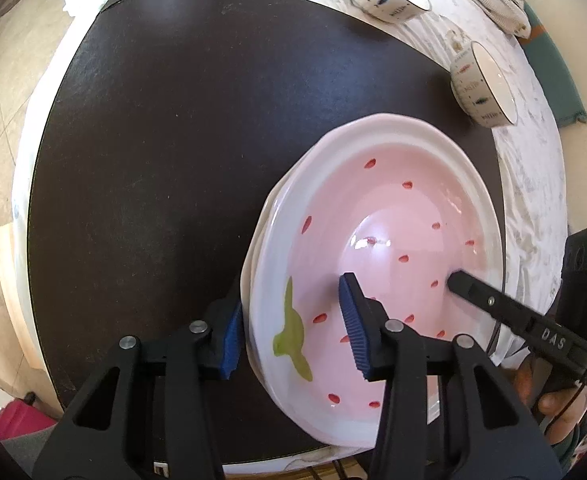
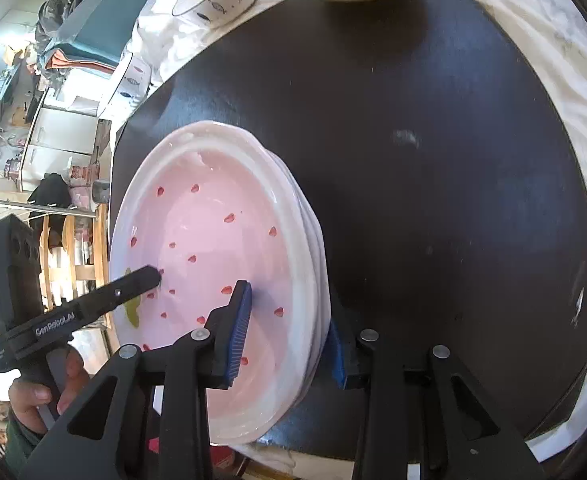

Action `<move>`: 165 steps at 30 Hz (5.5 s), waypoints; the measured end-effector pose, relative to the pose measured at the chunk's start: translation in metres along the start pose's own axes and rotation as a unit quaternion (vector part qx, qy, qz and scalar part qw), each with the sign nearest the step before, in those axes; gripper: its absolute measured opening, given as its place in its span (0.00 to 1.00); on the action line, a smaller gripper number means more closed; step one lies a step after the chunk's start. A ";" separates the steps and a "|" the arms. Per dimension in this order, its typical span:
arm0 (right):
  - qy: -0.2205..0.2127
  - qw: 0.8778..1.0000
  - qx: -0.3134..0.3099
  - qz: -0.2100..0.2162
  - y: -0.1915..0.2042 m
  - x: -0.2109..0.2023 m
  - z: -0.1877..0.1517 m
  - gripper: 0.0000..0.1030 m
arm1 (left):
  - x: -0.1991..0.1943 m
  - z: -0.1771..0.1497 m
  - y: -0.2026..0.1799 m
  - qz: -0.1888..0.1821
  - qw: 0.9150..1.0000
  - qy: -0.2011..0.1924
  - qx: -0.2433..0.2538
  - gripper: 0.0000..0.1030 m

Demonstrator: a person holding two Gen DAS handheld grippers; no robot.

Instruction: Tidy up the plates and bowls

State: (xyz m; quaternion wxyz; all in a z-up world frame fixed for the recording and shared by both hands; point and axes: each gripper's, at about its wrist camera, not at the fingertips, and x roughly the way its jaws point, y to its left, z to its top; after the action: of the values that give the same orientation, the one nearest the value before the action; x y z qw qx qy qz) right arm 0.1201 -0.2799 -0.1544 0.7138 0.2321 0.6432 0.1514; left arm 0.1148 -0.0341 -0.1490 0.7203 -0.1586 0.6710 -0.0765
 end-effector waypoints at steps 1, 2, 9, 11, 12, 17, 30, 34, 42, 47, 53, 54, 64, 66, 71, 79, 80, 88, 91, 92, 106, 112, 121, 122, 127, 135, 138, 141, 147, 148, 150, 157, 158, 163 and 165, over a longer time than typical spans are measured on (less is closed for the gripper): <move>-0.003 1.000 0.001 -0.002 0.000 0.000 0.005 0.36 | 0.000 0.003 0.001 0.002 1.000 -0.004 -0.007 0.39; -0.005 1.000 0.002 -0.003 0.001 0.001 0.010 0.36 | -0.001 0.007 0.001 0.006 1.000 -0.010 -0.010 0.39; -0.008 1.000 0.003 -0.005 0.012 0.012 0.032 0.36 | -0.001 0.025 0.009 0.013 0.999 -0.014 -0.028 0.39; -0.001 1.000 0.027 0.005 0.001 0.015 0.030 0.36 | -0.002 0.024 0.004 0.024 0.999 -0.020 -0.013 0.41; -0.003 0.999 0.031 0.008 -0.002 0.014 0.030 0.36 | -0.002 0.024 0.004 0.026 0.999 -0.021 -0.011 0.41; 0.002 1.000 -0.006 -0.022 0.013 0.015 0.025 0.47 | -0.001 0.025 0.002 0.029 0.999 -0.022 -0.011 0.42; -0.080 0.996 -0.014 -0.037 0.027 -0.016 0.018 0.71 | -0.035 0.009 0.006 0.069 0.994 -0.079 0.006 0.57; -0.098 0.994 -0.017 -0.038 0.032 -0.028 0.009 0.81 | -0.059 0.000 0.002 0.098 0.988 -0.119 0.028 0.57; -0.154 0.986 -0.031 -0.048 0.055 -0.067 -0.010 0.97 | -0.105 -0.026 -0.012 0.100 0.976 -0.188 0.052 0.57; -0.203 0.977 -0.020 -0.059 0.064 -0.099 -0.027 1.00 | -0.121 -0.031 -0.029 0.112 0.967 -0.224 0.052 0.75; -0.227 0.971 -0.029 -0.067 0.071 -0.124 -0.026 1.00 | -0.132 -0.027 -0.028 0.095 0.960 -0.259 0.043 1.00; -0.231 0.970 -0.030 -0.070 0.070 -0.126 -0.023 1.00 | -0.132 -0.027 -0.029 0.100 0.958 -0.267 0.044 1.00; -0.233 0.965 -0.059 -0.101 0.038 -0.121 0.043 1.00 | -0.116 0.008 -0.078 0.173 0.942 -0.271 0.097 1.00; -0.233 0.965 -0.059 -0.101 0.031 -0.122 0.057 1.00 | -0.111 0.018 -0.095 0.180 0.938 -0.271 0.121 1.00; -0.244 0.965 -0.041 -0.087 0.017 -0.129 0.084 1.00 | -0.099 0.045 -0.128 0.200 0.934 -0.264 0.134 1.00; -0.237 0.967 0.017 -0.093 -0.020 -0.132 0.128 1.00 | -0.061 0.094 -0.147 0.178 0.957 -0.214 0.088 1.00; -0.230 0.968 0.031 -0.095 -0.027 -0.130 0.133 0.99 | -0.055 0.099 -0.146 0.173 0.959 -0.208 0.081 1.00; -0.156 0.980 0.110 -0.055 -0.076 -0.098 0.166 0.67 | -0.007 0.154 -0.162 0.125 0.983 -0.132 0.040 0.67; -0.141 0.982 0.118 -0.044 -0.084 -0.087 0.177 0.55 | 0.003 0.167 -0.180 0.128 0.981 -0.131 0.056 0.66; -0.138 0.982 0.118 -0.046 -0.085 -0.085 0.179 0.53 | 0.008 0.171 -0.186 0.130 0.981 -0.128 0.063 0.63; -0.092 0.988 0.109 -0.062 -0.090 -0.050 0.192 0.37 | 0.084 0.195 -0.230 0.156 0.980 -0.061 0.112 0.44; -0.088 0.990 0.091 -0.058 -0.083 -0.045 0.193 0.26 | 0.098 0.195 -0.232 0.147 0.982 -0.049 0.112 0.22; -0.078 0.990 0.102 -0.056 -0.088 -0.033 0.197 0.23 | 0.095 0.195 -0.239 0.138 0.981 -0.048 0.127 0.08; -0.077 0.990 0.104 -0.056 -0.088 -0.033 0.197 0.22 | 0.093 0.194 -0.240 0.139 0.981 -0.047 0.128 0.08; -0.081 0.991 0.080 -0.071 -0.079 -0.034 0.195 0.20 | 0.085 0.191 -0.236 0.141 0.980 -0.050 0.133 0.08; -0.096 0.992 0.046 -0.064 -0.052 -0.043 0.186 0.20 | 0.048 0.180 -0.228 0.148 0.976 -0.082 0.138 0.08; -0.106 0.991 0.042 -0.063 -0.040 -0.051 0.181 0.20 | 0.030 0.171 -0.225 0.143 0.975 -0.093 0.144 0.08; -0.121 0.990 0.033 -0.066 -0.025 -0.063 0.173 0.20 | 0.011 0.160 -0.217 0.138 0.974 -0.106 0.147 0.08; -0.133 0.989 -0.011 -0.067 0.012 -0.077 0.151 0.20 | -0.024 0.135 -0.195 0.125 0.975 -0.119 0.139 0.08; -0.135 0.988 -0.019 -0.068 0.019 -0.079 0.145 0.20 | -0.031 0.128 -0.189 0.124 0.975 -0.122 0.137 0.08; -0.135 0.988 -0.031 -0.067 0.030 -0.081 0.131 0.20 | -0.040 0.117 -0.182 0.123 0.975 -0.126 0.137 0.08; -0.137 0.987 -0.059 -0.064 0.060 -0.081 0.080 0.20 | -0.066 0.070 -0.146 0.119 0.975 -0.134 0.132 0.08; -0.137 0.986 -0.065 -0.064 0.064 -0.079 0.072 0.20 | -0.068 0.065 -0.141 0.118 0.975 -0.134 0.132 0.08; -0.112 0.989 -0.083 -0.060 0.079 -0.066 0.038 0.20 | -0.078 0.034 -0.106 0.105 0.978 -0.129 0.124 0.08; -0.093 0.990 -0.090 -0.054 0.086 -0.060 0.028 0.20 | -0.078 0.025 -0.093 0.103 0.979 -0.120 0.126 0.08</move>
State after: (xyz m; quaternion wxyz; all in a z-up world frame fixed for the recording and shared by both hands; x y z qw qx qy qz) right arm 0.1473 -0.2422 -0.0568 0.7957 0.1451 0.5691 0.1481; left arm 0.1424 -0.0926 -0.0431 0.8135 -0.0046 0.5777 -0.0662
